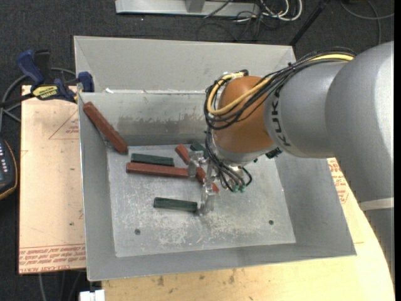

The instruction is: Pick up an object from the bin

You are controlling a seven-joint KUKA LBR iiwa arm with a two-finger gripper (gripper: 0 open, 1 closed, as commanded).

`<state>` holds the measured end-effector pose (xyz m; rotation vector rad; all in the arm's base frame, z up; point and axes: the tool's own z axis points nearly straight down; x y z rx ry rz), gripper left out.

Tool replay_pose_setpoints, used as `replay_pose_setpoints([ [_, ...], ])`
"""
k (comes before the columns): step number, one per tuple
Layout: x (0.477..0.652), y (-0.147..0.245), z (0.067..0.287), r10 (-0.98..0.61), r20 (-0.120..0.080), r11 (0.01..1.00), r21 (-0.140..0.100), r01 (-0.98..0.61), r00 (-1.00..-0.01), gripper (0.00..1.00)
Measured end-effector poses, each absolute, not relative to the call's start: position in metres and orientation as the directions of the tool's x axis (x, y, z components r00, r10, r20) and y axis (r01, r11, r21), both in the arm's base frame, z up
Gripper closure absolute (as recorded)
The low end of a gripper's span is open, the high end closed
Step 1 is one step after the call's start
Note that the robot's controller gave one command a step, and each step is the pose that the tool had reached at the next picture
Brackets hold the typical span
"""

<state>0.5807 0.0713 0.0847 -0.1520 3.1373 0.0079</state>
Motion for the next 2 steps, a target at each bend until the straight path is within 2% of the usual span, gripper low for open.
replay_pose_setpoints([
  [1, 0.513, 0.076, 0.068, -0.081, 0.007, 0.997, 0.002, -0.081, -0.997, 0.0],
  [2, 0.546, 0.125, 0.07, -0.094, -0.005, 0.996, 0.004, -0.094, -0.996, 0.0],
])
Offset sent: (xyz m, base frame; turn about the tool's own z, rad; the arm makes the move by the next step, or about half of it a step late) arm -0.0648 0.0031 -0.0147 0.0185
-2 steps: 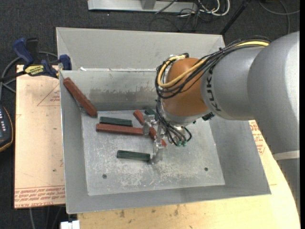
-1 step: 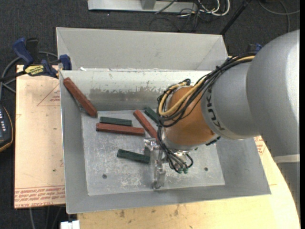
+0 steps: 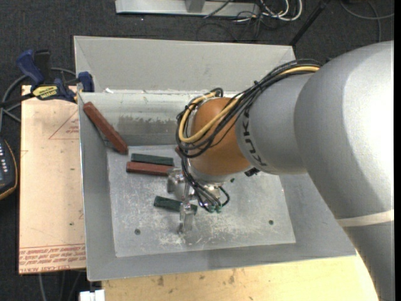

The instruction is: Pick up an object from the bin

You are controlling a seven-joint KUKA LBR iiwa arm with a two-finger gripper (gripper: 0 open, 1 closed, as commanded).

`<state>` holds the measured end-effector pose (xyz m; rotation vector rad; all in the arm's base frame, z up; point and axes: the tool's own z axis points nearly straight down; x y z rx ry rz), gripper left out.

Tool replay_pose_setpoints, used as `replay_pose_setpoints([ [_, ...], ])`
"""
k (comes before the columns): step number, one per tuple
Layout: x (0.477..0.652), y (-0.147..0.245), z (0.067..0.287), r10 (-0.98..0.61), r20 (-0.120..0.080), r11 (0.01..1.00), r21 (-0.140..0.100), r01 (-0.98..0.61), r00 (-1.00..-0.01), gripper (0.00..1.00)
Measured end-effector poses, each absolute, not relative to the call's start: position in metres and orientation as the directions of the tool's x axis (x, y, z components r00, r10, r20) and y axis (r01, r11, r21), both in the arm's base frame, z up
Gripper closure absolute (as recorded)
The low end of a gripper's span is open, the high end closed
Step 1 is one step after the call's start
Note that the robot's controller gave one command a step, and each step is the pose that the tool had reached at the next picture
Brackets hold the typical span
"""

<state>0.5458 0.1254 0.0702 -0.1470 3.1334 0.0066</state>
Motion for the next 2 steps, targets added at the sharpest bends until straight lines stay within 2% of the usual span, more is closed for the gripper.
replay_pose_setpoints([
  [1, 0.545, 0.122, 0.071, -0.09, -0.003, 0.996, 0.001, -0.09, -0.996, 1.0],
  [2, 0.541, 0.128, 0.235, -0.111, -0.012, 0.994, 0.002, -0.111, -0.994, 1.0],
])
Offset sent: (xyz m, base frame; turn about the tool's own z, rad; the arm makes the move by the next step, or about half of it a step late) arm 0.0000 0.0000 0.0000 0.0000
